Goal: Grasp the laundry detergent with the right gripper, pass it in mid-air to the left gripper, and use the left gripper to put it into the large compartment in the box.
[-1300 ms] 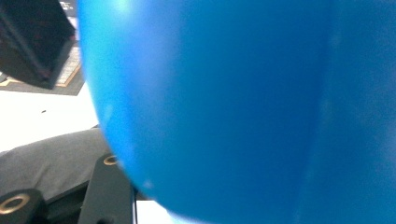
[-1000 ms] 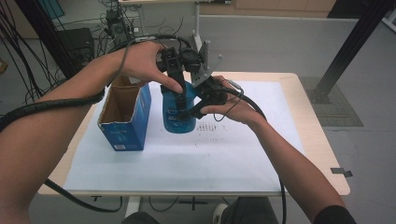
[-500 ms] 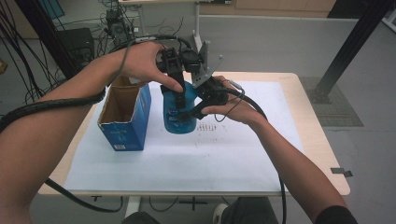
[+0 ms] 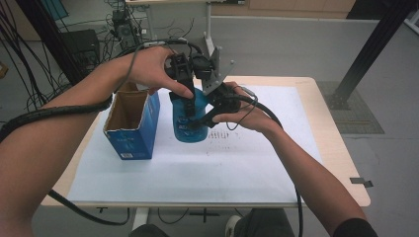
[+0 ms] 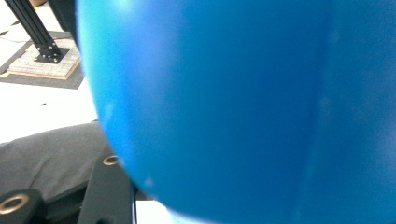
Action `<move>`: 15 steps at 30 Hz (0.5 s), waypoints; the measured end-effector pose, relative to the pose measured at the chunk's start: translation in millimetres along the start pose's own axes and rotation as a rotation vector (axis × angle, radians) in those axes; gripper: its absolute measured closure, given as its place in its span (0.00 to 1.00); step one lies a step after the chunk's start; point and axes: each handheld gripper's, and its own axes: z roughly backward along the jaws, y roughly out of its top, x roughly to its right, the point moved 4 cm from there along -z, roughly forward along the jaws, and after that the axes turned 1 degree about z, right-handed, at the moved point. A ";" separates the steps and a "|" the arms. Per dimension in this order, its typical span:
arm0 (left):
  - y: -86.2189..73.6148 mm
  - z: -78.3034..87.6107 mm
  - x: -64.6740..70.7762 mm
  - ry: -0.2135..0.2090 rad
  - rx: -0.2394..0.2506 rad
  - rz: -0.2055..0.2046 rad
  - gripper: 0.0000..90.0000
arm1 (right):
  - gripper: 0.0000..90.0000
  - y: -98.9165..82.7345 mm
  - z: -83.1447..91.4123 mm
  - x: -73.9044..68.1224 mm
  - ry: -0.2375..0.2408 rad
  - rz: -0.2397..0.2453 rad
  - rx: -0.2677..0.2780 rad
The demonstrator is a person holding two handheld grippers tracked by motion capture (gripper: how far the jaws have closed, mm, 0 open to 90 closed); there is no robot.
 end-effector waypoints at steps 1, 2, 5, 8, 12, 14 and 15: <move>-0.1 -0.6 0.1 0.000 0.003 0.001 0.39 | 0.48 -0.3 -0.4 -0.1 0.002 0.000 -0.001; -0.2 -0.7 0.0 0.000 0.002 0.001 0.39 | 0.48 -0.4 -0.6 -0.2 0.003 -0.001 -0.001; -0.3 -1.2 0.3 0.006 0.001 -0.004 0.39 | 0.48 -0.9 -1.3 0.2 0.002 0.001 0.001; -0.1 -1.0 0.9 0.012 -0.002 -0.012 0.39 | 0.48 -1.2 -1.9 -0.8 0.008 -0.006 0.006; 0.1 -1.1 0.8 0.012 -0.001 -0.015 0.40 | 0.47 -1.7 -2.1 -0.3 0.010 -0.002 0.010; 0.1 -1.2 0.9 0.009 -0.001 -0.015 0.40 | 0.47 -1.9 -2.2 -0.4 0.011 -0.002 0.010; 0.0 -1.4 1.0 0.003 -0.001 -0.014 0.40 | 0.47 -2.0 -2.2 -0.4 0.013 -0.003 0.011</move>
